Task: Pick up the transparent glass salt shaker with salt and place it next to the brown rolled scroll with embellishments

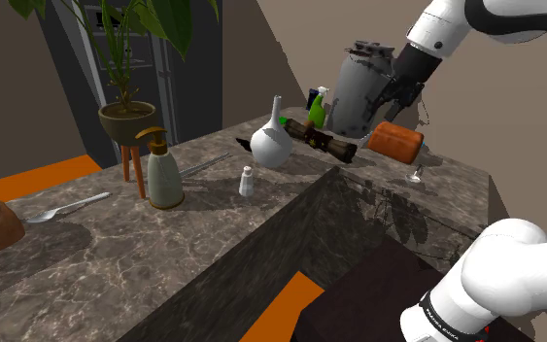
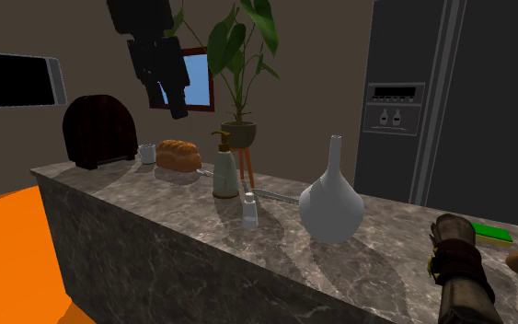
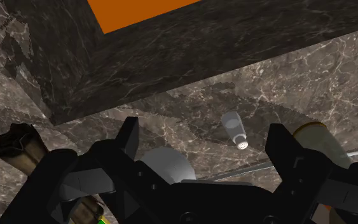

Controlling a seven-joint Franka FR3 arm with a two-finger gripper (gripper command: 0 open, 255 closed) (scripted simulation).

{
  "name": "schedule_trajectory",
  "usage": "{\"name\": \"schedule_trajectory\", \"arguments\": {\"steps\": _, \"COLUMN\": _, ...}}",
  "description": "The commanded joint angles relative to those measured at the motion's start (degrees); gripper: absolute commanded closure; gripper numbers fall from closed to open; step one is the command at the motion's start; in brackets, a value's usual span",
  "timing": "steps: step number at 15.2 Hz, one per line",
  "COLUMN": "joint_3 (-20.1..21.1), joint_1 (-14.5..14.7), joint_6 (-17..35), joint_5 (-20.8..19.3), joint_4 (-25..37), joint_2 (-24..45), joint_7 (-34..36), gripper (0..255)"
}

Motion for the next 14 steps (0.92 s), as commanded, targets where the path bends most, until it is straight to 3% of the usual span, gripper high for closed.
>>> {"name": "schedule_trajectory", "arguments": {"steps": 1, "joint_3": 0.0, "joint_1": 0.0, "joint_6": 0.0, "joint_5": 0.0, "joint_4": 0.0, "joint_2": 0.0, "joint_7": 0.0, "gripper": 0}}
{"name": "schedule_trajectory", "arguments": {"steps": 14, "joint_3": 9.9, "joint_1": -0.2, "joint_6": 21.4, "joint_5": -1.0, "joint_4": -1.8, "joint_2": 19.5, "joint_7": 8.7, "gripper": 0}}
